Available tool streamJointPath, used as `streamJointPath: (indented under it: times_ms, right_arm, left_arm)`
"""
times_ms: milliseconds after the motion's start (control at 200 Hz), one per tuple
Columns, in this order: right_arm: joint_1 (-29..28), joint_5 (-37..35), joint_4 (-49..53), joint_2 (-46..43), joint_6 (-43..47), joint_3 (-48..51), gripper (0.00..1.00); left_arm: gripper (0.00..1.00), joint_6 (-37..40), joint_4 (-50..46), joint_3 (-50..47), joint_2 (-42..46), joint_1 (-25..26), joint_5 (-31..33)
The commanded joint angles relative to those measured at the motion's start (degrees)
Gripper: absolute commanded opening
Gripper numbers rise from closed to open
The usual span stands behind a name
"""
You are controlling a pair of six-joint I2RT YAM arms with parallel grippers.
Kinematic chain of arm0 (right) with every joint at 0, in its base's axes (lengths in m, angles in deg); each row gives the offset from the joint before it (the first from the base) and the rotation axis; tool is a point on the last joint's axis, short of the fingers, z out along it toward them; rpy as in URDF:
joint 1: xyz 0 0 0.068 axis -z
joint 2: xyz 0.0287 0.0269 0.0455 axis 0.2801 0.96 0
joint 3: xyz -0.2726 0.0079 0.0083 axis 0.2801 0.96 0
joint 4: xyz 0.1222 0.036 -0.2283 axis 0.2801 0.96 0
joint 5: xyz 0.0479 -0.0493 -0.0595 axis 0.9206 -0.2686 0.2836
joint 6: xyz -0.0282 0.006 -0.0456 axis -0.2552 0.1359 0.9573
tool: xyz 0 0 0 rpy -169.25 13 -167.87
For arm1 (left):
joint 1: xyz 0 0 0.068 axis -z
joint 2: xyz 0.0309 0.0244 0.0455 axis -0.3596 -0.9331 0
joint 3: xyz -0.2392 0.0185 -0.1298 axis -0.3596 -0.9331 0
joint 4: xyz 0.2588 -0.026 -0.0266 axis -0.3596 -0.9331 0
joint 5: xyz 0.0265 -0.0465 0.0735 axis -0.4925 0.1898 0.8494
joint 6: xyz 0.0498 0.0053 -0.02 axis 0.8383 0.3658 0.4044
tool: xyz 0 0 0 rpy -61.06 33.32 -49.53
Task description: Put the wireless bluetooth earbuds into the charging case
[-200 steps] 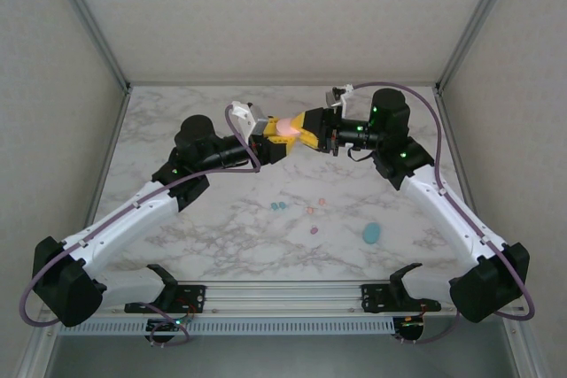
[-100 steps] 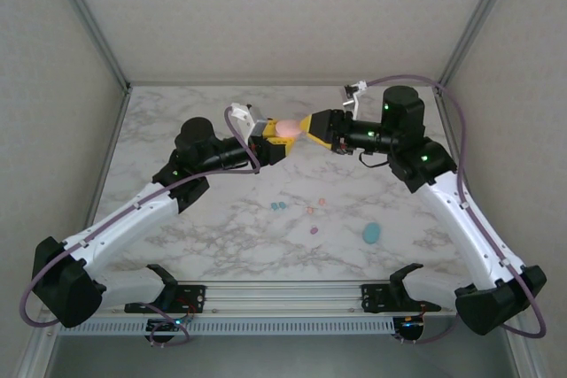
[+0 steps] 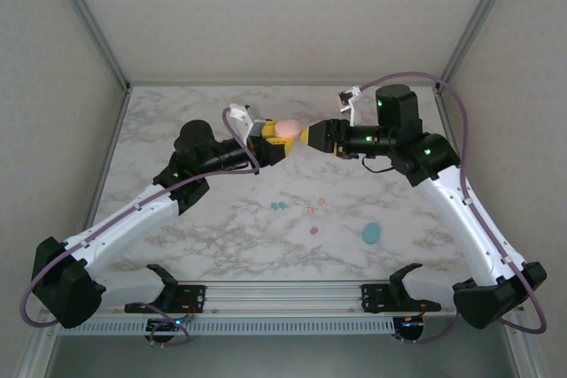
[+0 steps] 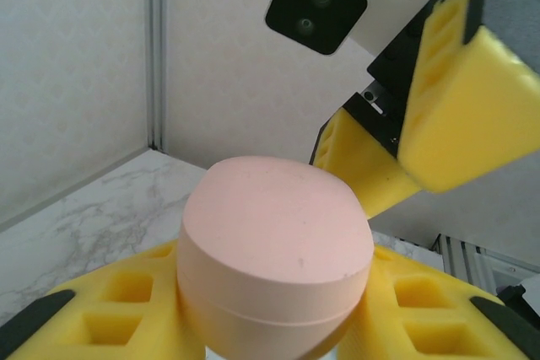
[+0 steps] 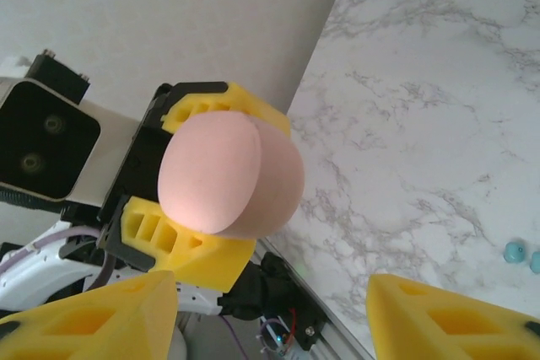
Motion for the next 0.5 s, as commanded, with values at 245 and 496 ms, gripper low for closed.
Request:
streamJointPath:
  times_ms: [245, 496]
  right_arm:
    - [-0.6, 0.0, 2.6, 3.5, 3.4, -3.2, 0.61]
    - [-0.6, 0.4, 0.8, 5.0, 2.6, -3.6, 0.61]
  left_arm:
    - [0.28, -1.1, 2.6, 0.0, 0.6, 0.5, 0.2]
    - [0.28, -0.2, 1.4, 0.5, 0.5, 0.8, -0.7]
